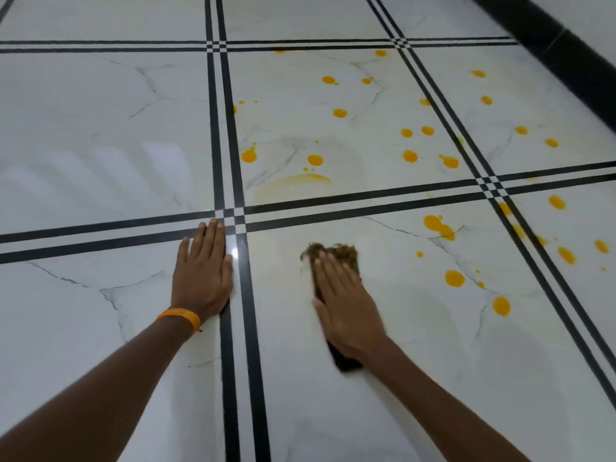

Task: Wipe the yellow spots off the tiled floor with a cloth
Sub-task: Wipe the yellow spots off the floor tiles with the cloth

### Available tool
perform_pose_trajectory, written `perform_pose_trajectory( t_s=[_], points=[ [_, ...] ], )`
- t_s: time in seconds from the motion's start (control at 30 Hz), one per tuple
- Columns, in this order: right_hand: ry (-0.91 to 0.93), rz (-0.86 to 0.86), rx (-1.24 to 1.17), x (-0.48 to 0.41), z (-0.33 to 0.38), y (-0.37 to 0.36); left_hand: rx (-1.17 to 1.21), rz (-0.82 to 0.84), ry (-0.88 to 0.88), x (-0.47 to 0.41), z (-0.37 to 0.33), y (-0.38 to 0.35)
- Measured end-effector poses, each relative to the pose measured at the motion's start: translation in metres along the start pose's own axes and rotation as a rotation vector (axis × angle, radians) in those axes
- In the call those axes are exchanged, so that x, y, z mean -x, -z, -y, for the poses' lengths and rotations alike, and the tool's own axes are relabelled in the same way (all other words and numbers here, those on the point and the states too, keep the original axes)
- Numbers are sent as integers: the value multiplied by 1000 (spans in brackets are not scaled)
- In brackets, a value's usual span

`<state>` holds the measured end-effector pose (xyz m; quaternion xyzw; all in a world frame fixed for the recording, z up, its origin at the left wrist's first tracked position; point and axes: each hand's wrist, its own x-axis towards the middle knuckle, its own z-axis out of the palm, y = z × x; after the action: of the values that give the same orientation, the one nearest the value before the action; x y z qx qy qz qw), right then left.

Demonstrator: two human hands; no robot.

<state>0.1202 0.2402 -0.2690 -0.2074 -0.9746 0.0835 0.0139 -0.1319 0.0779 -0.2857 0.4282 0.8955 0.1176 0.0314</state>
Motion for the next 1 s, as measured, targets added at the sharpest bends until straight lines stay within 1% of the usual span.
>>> perform_pose_trajectory(
  t_s=[0.03, 0.13, 0.17, 0.2, 0.23, 0.3, 0.37, 0.4, 0.47, 0.5, 0.53, 0.6, 0.63, 0.67, 0.7, 0.73, 0.8, 0.83, 0.87, 0.9, 0.93, 1.0],
  points=[
    [-30, -19, 2, 23, -21, 3, -7, 2, 16, 0, -1, 2],
    [-281, -83, -3, 47, -93, 10, 1, 1, 66, -5, -30, 4],
    [-359, -107, 1, 42, -106, 11, 21, -2, 23, -10, -54, 1],
    [-405, -127, 3, 34, -105, 11, 55, 2, -57, -17, -83, -3],
    [-419, -152, 7, 33, -97, 10, 91, 21, -151, -24, -115, -8],
    [-333, -124, 17, 57, -86, 7, 119, 59, -259, -41, -177, -22],
    [-242, -88, 5, 104, -93, 11, 125, 100, -252, -54, -208, -30],
    [-258, -104, -5, 128, -105, 13, 105, 109, -241, -55, -209, -33],
    [-427, -131, 9, 158, -154, 23, 40, 94, -251, -57, -215, -43],
    [-514, -138, 33, 157, -175, 27, 26, 72, -247, -52, -211, -43],
    [-622, -163, 49, 145, -201, 28, 25, 66, -259, -56, -214, -46],
    [-827, -198, 6, 98, -226, 34, 28, 68, -266, -58, -214, -48],
    [-903, -209, -18, 72, -225, 36, 29, 66, -268, -59, -214, -49],
    [-935, -215, 1, 51, -217, 35, 27, 60, -268, -58, -214, -50],
    [-898, -218, 15, 38, -205, 32, 28, 63, -268, -59, -215, -50],
    [-790, -207, 26, 35, -185, 30, 31, 63, -266, -58, -214, -50],
    [-536, -87, 29, 69, -143, 24, 38, 67, -268, -58, -214, -49],
    [-452, -27, 2, 93, -134, 24, 40, 64, -264, -58, -214, -50],
    [-412, -16, -29, 113, -140, 30, 42, 59, -262, -58, -214, -50],
    [-427, -58, -30, 122, -159, 34, 42, 60, -263, -58, -215, -50],
    [-501, -108, -2, 122, -183, 36, 42, 57, -264, -58, -215, -50],
    [-753, -142, 22, 89, -228, 43, 37, 55, -265, -59, -216, -52]
  ],
)
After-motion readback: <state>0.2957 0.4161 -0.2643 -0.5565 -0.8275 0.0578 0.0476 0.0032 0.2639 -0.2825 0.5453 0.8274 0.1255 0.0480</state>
